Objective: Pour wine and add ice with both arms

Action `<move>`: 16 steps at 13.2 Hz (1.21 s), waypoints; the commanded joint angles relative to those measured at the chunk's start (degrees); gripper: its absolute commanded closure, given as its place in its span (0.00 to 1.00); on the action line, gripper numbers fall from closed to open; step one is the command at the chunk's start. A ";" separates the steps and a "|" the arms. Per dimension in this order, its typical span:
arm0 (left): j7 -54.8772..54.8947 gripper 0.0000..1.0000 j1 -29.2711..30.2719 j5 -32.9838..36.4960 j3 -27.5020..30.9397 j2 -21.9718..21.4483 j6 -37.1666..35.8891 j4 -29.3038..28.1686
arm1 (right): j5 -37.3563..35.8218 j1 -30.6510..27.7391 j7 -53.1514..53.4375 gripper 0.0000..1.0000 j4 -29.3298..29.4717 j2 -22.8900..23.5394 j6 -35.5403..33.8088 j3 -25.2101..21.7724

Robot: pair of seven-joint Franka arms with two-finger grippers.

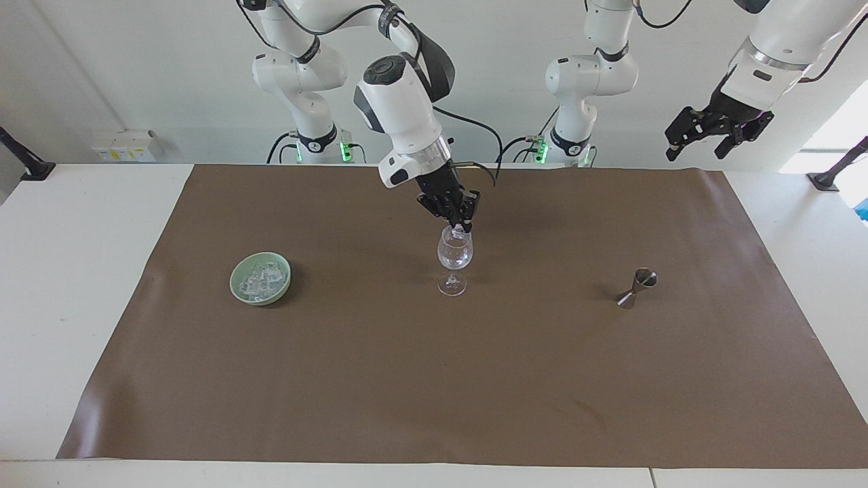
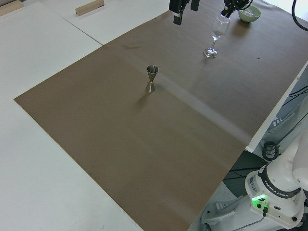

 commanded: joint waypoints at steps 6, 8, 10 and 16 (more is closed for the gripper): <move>0.70 0.00 0.70 0.87 -0.31 -1.66 1.54 -2.15 | 1.08 -0.63 0.44 1.00 -0.21 0.21 0.81 0.53; 0.70 0.00 0.70 0.87 -0.31 -1.66 1.54 -2.15 | 1.08 -0.63 0.35 0.97 -0.21 0.21 0.81 0.53; 0.70 0.00 0.70 0.87 -0.31 -1.66 1.54 -2.15 | 1.08 -0.63 0.44 0.87 -0.21 0.21 0.81 0.53; 0.79 0.00 0.70 0.87 -0.31 -1.66 1.54 -2.15 | 1.08 -0.63 0.35 0.72 -0.12 0.21 0.81 0.53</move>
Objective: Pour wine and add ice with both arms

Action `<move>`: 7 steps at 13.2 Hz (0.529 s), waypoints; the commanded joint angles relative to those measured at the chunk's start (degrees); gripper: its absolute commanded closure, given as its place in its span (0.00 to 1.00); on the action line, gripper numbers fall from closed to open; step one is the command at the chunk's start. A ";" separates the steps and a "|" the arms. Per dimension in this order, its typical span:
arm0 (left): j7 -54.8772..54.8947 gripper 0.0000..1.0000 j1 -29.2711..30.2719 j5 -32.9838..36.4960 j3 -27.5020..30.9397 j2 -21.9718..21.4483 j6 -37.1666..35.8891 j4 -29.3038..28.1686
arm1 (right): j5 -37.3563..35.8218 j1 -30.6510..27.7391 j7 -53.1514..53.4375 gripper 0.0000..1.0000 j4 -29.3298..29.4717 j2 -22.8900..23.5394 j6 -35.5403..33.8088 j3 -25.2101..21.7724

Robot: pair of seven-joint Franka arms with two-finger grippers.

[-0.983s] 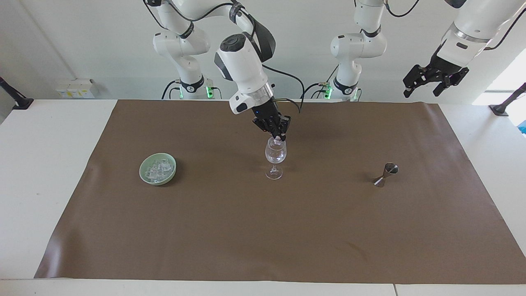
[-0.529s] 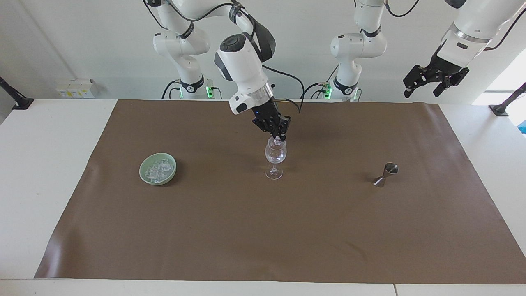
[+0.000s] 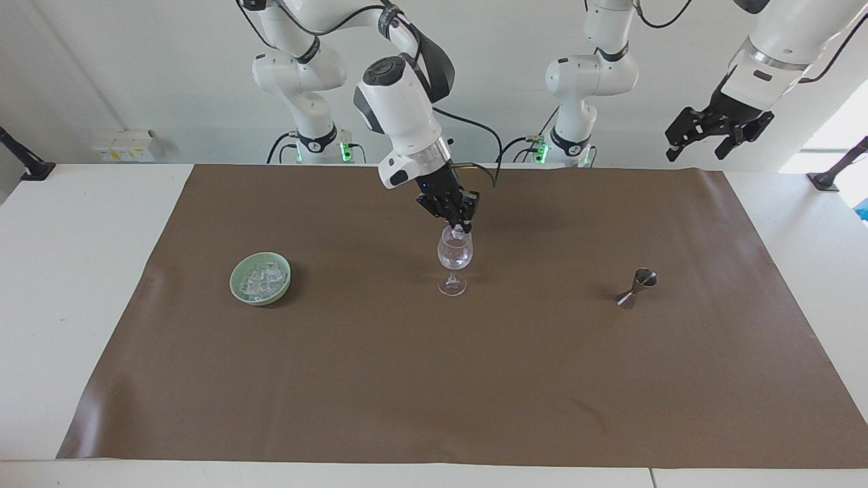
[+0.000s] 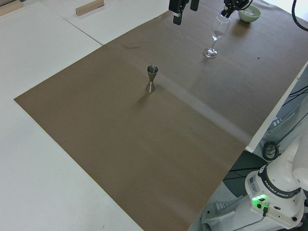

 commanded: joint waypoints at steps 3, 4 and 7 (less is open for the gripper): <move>0.70 0.00 0.68 0.87 -0.31 -1.60 1.33 -2.01 | 1.07 -0.58 0.35 0.62 -0.12 0.11 0.90 0.53; 0.70 0.00 0.68 0.87 -0.31 -1.60 1.33 -2.01 | 1.07 -0.67 0.35 0.59 -0.12 0.11 0.90 0.53; 0.70 0.00 0.68 0.87 -0.31 -1.60 1.86 -2.01 | 1.07 -0.67 0.35 0.51 -0.04 0.11 0.90 0.53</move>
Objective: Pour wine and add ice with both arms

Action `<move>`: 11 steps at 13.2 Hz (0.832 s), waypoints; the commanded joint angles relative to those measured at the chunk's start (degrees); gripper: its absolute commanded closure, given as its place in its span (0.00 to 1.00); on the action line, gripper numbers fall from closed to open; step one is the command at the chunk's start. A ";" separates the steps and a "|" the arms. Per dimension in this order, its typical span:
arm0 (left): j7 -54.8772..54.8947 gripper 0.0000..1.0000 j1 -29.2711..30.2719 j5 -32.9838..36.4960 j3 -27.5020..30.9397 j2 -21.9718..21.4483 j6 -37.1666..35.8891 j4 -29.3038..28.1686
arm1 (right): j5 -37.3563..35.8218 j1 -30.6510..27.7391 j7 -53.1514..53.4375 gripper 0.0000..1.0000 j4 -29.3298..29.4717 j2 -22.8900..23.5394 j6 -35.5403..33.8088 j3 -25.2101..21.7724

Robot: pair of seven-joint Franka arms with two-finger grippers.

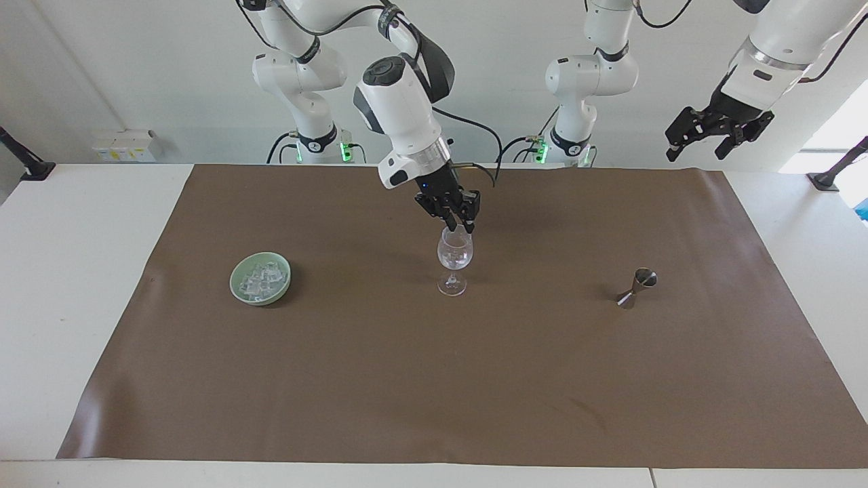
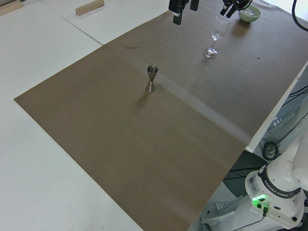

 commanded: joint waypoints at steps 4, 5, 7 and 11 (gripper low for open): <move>0.87 0.00 0.68 0.87 -0.31 -1.54 1.60 -1.97 | -0.16 -0.89 -0.26 0.00 1.01 0.11 0.89 0.27; 0.96 0.00 0.68 0.87 -0.31 -1.54 1.60 -1.97 | -0.60 -0.98 -1.31 0.00 1.27 0.02 0.89 -0.08; 0.96 0.00 0.68 0.87 -0.31 -1.54 1.60 -1.88 | -3.65 -1.07 -1.85 0.00 2.23 -0.42 0.28 -1.57; 0.96 0.00 0.68 0.87 -0.31 -1.54 1.42 -1.79 | -15.07 -0.89 -2.46 0.00 2.77 -0.68 -1.65 -7.27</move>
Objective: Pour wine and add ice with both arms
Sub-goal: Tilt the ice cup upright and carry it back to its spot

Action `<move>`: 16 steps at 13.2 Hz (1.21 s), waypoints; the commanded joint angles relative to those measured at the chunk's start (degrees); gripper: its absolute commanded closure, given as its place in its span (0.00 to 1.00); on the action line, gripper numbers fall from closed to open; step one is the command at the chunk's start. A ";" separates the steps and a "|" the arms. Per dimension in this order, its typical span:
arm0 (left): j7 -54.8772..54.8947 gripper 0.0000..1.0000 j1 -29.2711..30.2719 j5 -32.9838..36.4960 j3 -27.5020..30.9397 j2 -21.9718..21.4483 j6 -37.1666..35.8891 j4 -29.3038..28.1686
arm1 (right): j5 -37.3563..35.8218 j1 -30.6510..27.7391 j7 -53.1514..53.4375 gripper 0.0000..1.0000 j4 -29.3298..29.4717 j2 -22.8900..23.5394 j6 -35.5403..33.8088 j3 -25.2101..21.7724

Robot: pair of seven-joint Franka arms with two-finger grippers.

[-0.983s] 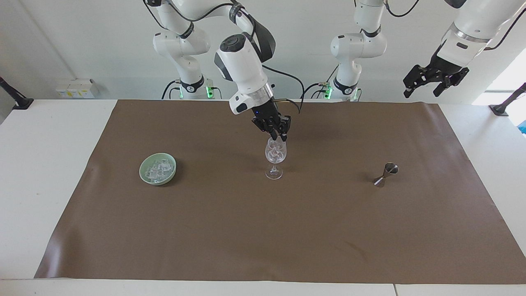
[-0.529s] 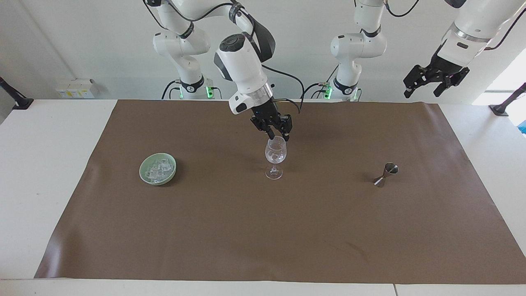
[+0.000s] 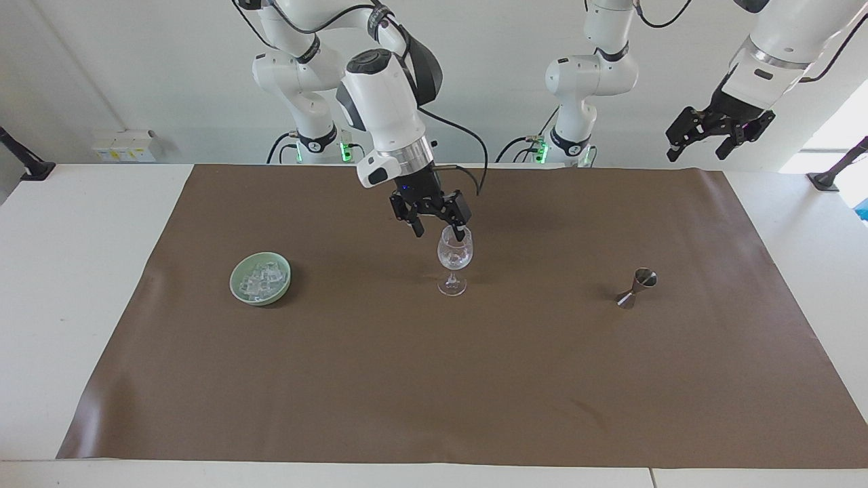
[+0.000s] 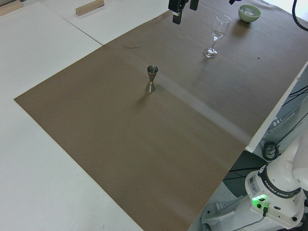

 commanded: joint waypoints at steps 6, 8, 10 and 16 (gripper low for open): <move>1.12 0.00 0.59 0.35 -0.39 -1.31 1.86 -1.35 | -4.85 -0.47 -14.50 0.00 0.20 -6.00 -10.98 -11.86; 1.12 0.00 0.50 0.17 -0.39 -1.13 1.68 -1.00 | -4.58 -0.64 -19.08 0.00 0.37 -7.58 -15.28 -15.02; 1.38 0.00 0.32 0.08 -0.31 -1.13 1.68 -1.00 | -4.41 -0.73 -25.05 0.00 1.25 -8.46 -19.50 -17.84; 6.22 0.00 -0.29 0.35 -0.13 -0.95 1.59 -0.56 | -3.62 -1.70 -36.31 0.00 5.20 -10.58 -30.57 -22.51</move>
